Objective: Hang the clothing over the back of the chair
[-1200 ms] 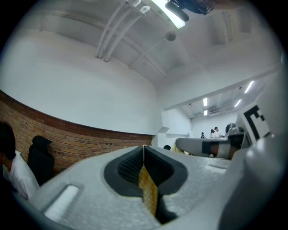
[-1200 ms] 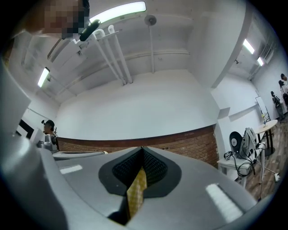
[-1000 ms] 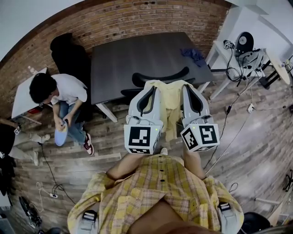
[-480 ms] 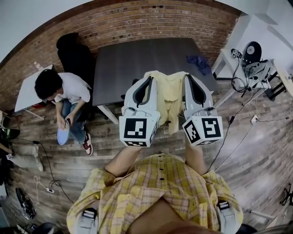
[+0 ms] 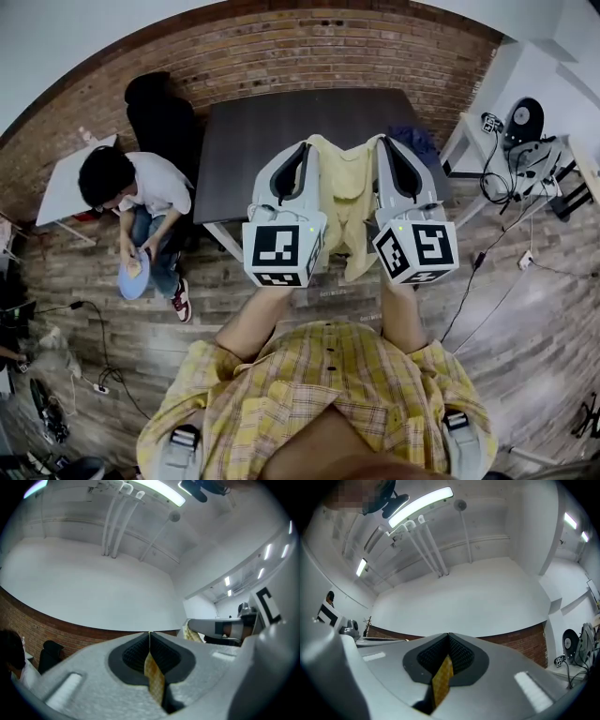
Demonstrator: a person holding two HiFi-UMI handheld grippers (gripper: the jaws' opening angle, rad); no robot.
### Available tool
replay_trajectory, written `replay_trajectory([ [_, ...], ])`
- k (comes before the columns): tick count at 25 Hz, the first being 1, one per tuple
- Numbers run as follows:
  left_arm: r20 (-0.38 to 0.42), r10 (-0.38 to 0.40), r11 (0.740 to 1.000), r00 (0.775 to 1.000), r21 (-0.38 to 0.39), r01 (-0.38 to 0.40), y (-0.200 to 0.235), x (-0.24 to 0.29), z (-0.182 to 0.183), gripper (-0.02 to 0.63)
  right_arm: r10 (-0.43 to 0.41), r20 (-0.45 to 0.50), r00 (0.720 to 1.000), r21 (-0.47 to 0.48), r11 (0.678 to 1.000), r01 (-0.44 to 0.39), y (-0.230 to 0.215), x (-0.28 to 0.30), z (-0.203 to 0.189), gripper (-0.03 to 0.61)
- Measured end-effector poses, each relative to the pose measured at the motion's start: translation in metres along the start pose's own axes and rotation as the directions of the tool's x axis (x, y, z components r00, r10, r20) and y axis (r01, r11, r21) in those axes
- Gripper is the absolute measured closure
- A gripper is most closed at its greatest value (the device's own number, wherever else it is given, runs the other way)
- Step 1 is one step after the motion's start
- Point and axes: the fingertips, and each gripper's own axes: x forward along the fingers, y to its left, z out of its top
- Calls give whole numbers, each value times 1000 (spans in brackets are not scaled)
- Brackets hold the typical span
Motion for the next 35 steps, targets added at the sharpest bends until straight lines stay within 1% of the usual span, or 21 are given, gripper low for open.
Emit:
replay_trajectory([
  [4,7,16,1000,1000,3,-16,6,13,4,603,24,8,1000,1,1000,-24,-2,16,5,571],
  [8,13,16,999,1000,-31,-16,12,24,7,603,31,26,999,1,1000,-31,-11,28,11,571],
  [10,13,21,999,1000,-35,-20,19,32,9,603,31,28,999,-2,1000,-31,-15,36,13,571],
  [16,14,44,998,999,-40,-44,37,50,11,603,43,23,999,-31,999,-42,-25,61,13,571],
  [20,-11,60,997,998,-40,-60,45,65,2,603,43,5,999,-26,999,-43,-32,77,3,571],
  [23,-37,55,995,998,-84,-58,51,78,-10,603,27,-15,1000,-13,1000,-27,-45,91,-9,571],
  [26,-60,70,989,996,-128,-77,62,87,-21,603,23,-41,999,12,1000,-23,-54,104,-23,569],
  [35,-100,106,979,989,-167,-121,82,106,-45,603,8,-72,997,42,999,-5,-63,130,-50,569],
])
